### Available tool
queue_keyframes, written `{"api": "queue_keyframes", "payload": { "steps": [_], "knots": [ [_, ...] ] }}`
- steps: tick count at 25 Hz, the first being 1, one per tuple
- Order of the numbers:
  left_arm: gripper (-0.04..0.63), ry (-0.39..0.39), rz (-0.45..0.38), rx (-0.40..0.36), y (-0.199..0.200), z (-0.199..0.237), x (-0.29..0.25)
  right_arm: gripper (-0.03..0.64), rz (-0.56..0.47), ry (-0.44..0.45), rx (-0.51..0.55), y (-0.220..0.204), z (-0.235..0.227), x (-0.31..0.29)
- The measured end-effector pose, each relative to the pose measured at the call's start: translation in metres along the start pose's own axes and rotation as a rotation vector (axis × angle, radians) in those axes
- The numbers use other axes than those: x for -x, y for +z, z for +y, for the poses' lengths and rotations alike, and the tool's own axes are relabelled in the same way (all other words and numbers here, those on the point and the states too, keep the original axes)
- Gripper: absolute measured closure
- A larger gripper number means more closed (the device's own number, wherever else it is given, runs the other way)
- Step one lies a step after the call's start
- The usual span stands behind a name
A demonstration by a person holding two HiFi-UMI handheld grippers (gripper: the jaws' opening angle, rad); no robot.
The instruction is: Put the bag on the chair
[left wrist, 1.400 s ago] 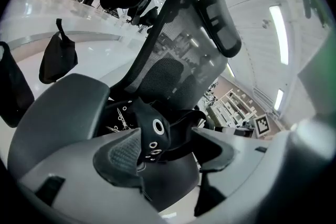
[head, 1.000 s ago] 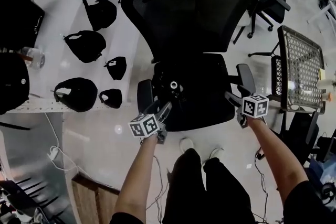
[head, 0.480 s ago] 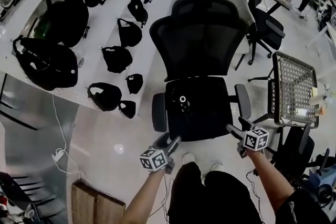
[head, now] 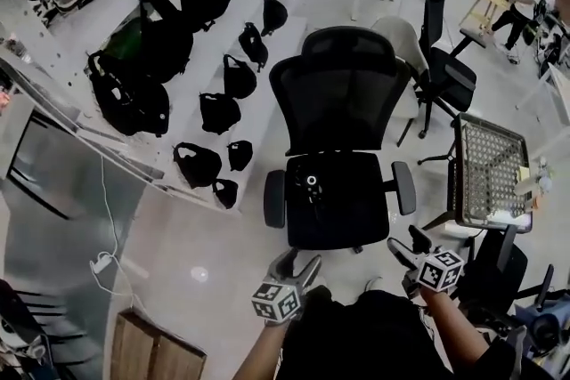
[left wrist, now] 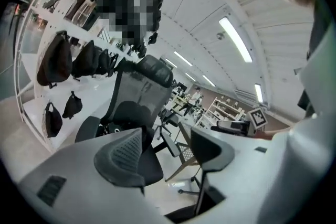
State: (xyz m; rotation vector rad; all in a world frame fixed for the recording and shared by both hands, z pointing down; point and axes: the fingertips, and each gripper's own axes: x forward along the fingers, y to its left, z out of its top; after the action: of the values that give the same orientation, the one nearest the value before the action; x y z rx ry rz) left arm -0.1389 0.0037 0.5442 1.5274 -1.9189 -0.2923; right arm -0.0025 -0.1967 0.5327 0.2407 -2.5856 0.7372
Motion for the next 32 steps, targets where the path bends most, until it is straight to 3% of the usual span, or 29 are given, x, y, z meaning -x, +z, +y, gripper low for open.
{"api": "queue_keyframes", "payload": {
  "steps": [6,10,12,14,16,18,22,27,32],
  "knots": [
    [0.321,0.041,-0.11,-0.145,0.05,-0.06,0.024,0.265,-0.151,0.134,0.094,0.057,0.04,0.047],
    [0.333,0.081,-0.199,-0.127,0.071,-0.09,0.032,0.318,-0.249,0.176,0.13,0.087,0.043,0.079],
    [0.426,0.141,-0.268,-0.15,0.084,-0.105,0.037,0.357,-0.317,0.173,0.134,0.106,0.039,0.102],
    [0.477,0.179,-0.298,-0.219,0.091,-0.125,0.037,0.407,-0.367,0.178,0.145,0.126,0.035,0.125],
    [0.52,0.175,-0.301,-0.269,0.091,-0.147,0.034,0.426,-0.384,0.185,0.147,0.141,0.029,0.145],
    [0.546,0.159,-0.308,-0.261,0.093,-0.161,0.026,0.448,-0.404,0.199,0.141,0.152,0.021,0.16],
    [0.571,0.211,-0.346,-0.16,0.098,-0.173,0.008,0.528,-0.373,0.194,0.179,0.155,-0.008,0.167],
    [0.571,0.227,-0.346,-0.259,0.093,-0.209,-0.02,0.607,-0.267,0.113,0.22,0.132,-0.055,0.162],
    [0.574,0.264,-0.333,-0.262,0.074,-0.215,-0.043,0.612,-0.225,0.095,0.278,0.131,-0.072,0.16]
  ]
}}
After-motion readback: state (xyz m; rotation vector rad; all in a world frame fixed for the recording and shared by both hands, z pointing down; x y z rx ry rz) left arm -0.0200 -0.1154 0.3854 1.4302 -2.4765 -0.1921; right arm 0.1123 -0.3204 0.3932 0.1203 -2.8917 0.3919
